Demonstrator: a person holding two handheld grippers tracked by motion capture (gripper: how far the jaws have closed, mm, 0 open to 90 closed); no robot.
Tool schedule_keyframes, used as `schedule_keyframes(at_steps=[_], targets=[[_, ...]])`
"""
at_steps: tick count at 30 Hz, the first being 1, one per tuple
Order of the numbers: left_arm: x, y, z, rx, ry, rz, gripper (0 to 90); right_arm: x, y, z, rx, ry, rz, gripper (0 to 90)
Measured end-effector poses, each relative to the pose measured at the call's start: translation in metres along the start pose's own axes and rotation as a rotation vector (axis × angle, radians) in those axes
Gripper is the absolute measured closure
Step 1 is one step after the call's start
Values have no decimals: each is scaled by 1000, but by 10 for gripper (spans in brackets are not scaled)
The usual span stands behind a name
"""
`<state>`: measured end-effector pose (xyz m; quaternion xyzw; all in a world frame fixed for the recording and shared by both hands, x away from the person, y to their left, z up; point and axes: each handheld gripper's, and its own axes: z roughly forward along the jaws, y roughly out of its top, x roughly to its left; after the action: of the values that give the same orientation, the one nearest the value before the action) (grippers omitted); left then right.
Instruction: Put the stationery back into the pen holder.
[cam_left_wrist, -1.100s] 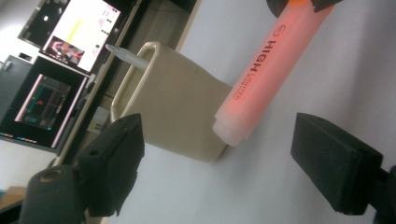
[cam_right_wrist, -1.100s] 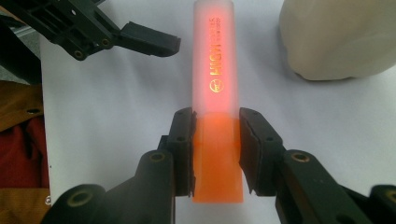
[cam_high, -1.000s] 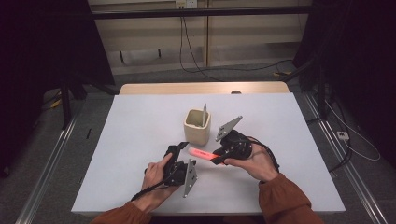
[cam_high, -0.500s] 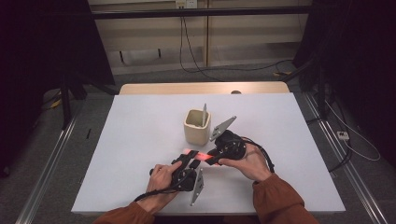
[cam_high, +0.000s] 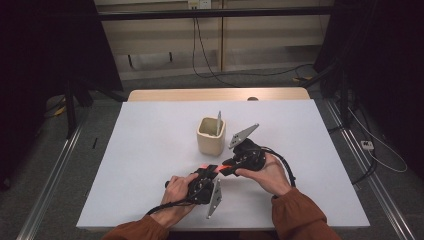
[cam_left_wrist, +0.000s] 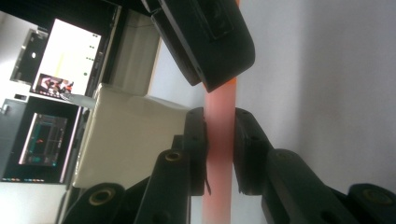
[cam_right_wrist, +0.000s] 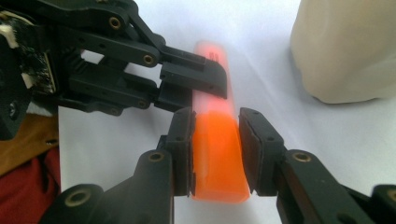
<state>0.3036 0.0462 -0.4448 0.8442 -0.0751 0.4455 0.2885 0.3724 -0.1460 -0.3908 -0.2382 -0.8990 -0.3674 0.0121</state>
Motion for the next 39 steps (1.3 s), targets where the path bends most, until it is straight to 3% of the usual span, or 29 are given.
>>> schedule_keyframes(at_steps=[2, 5, 6, 10, 14, 15, 18, 23, 29, 33, 39], targets=[[3, -2, 0, -4, -14, -31, 779, -1, -3, -2, -26, -7, 21, 569], [9, -5, -1, -13, -32, -113, 779, -1, -7, -6, -59, -39, 29, 461], [10, -7, -1, -20, -46, -167, 778, -1, -9, -8, -73, -48, 32, 432], [19, -14, -1, -62, -64, -309, 778, -1, -15, -16, -138, -123, 34, 297], [30, -21, -5, -98, -92, -467, 778, -1, -25, -22, -194, -191, 68, 146], [33, -22, -6, -109, -104, -511, 778, 0, -27, -22, -198, -231, 76, 105], [42, -28, -8, -142, -127, -635, 778, 1, -35, -24, -219, -331, 93, 97], [54, -38, -10, -184, -190, -810, 778, -3, -50, -28, -274, -362, 166, 84], [75, -47, -16, -210, -200, -920, 778, 1, -69, -31, -317, -435, 189, 84], [90, -48, -16, -212, -197, -964, 777, 5, -83, -35, -352, -468, 198, 78], [114, -47, -14, -234, -180, -1035, 777, 5, -105, -42, -357, -486, 225, 69]])
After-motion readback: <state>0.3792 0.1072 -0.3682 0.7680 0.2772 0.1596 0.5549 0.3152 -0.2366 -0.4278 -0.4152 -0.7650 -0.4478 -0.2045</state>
